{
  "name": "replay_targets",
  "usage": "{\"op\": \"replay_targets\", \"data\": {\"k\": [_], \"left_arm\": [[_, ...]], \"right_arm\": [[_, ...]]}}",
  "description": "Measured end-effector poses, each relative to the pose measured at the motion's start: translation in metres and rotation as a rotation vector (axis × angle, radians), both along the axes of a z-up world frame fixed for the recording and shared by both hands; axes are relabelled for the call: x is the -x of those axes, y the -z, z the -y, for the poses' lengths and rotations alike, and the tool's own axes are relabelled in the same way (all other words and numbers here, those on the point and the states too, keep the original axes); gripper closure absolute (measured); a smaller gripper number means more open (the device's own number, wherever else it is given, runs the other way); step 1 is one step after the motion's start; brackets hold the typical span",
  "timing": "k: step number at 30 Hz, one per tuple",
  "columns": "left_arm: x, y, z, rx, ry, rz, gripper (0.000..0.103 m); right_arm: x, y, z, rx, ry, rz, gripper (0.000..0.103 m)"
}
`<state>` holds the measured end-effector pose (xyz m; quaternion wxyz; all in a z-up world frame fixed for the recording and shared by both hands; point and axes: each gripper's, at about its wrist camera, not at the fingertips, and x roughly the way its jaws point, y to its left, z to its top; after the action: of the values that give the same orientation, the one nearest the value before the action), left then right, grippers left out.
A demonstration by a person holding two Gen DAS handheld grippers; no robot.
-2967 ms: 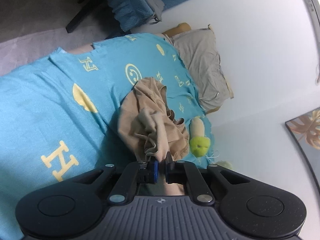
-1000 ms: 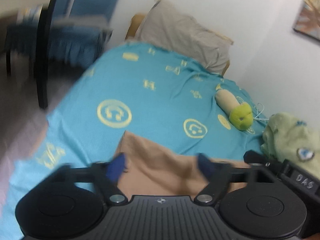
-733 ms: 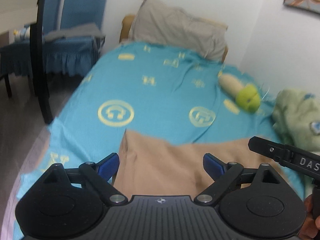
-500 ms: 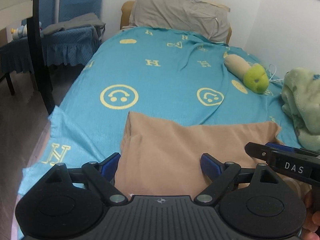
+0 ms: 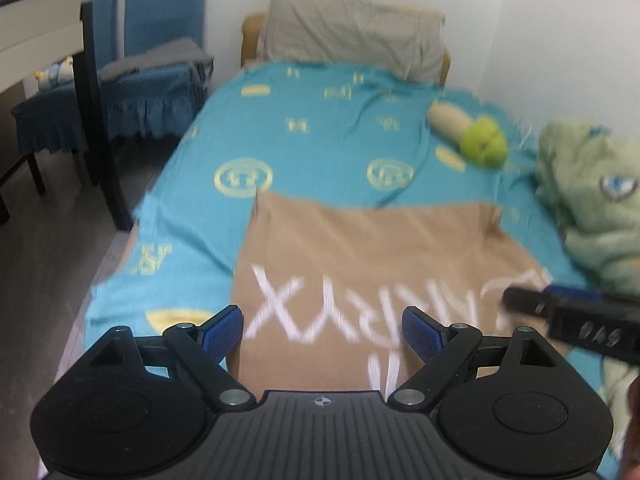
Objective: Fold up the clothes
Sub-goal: 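Open both grippers and release the flipped shirt on the sheet, then grasp the edge of the folded shirt with the left gripper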
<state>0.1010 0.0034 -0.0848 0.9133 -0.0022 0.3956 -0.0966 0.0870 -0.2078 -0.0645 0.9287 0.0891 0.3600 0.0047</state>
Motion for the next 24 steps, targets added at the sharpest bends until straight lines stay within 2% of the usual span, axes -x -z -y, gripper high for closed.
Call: {"op": "replay_targets", "data": {"k": [2,4,8,12,15,19,23,24], "left_arm": [[-0.001,0.01,0.005,-0.041,0.005,-0.027,0.014],[-0.002,0.017,0.006,-0.049,0.001,-0.041,0.014],[0.007,0.007,-0.002,0.012,-0.059,-0.043,0.014],[0.028,-0.016,-0.014,0.145,-0.104,-0.07,0.014],[0.049,-0.024,-0.02,0.296,-0.091,-0.094,0.009],[0.049,0.003,-0.023,0.471,-0.116,-0.252,0.008],[0.029,0.043,-0.036,0.61,-0.244,-0.372,0.009],[0.026,0.049,-0.044,0.676,-0.285,-0.371,0.009]], "right_arm": [[0.001,0.003,0.001,-0.001,0.0,-0.014,0.051],[0.002,0.007,0.002,-0.002,0.001,-0.028,0.051],[0.004,0.014,0.003,-0.004,0.001,-0.056,0.051],[0.006,0.017,0.006,-0.021,0.008,-0.066,0.051],[0.006,0.017,0.006,-0.025,0.009,-0.066,0.051],[0.005,0.017,0.006,-0.028,0.013,-0.068,0.051],[0.005,0.017,0.006,-0.025,0.014,-0.068,0.051],[0.005,0.017,0.006,-0.024,0.014,-0.068,0.051]]}}
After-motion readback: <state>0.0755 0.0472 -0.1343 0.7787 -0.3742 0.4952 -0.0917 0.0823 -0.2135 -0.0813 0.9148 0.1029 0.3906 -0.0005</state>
